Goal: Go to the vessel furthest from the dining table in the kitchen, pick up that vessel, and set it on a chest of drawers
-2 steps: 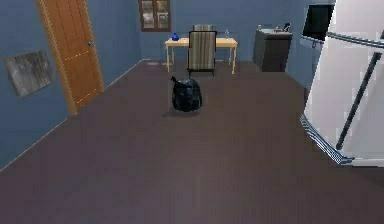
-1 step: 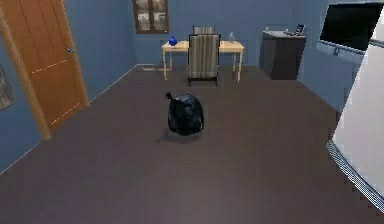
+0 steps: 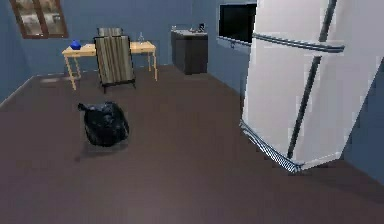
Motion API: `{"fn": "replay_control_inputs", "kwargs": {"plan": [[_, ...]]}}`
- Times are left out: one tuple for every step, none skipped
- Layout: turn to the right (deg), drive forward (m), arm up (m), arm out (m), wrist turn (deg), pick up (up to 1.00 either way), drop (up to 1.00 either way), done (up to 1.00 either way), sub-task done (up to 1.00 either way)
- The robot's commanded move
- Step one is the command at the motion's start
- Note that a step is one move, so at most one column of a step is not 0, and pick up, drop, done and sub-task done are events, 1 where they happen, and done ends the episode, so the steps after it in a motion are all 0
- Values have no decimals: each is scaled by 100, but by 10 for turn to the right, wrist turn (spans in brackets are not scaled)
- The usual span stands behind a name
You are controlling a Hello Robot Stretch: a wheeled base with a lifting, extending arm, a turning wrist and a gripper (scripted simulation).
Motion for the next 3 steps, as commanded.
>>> {"fn": "replay_control_inputs", "kwargs": {"plan": [[0, 100, 0, 0, 0, 0, 0, 0, 0], [0, 100, 0, 0, 0, 0, 0, 0, 0], [120, 0, 0, 0, 0, 0, 0, 0, 0]]}}
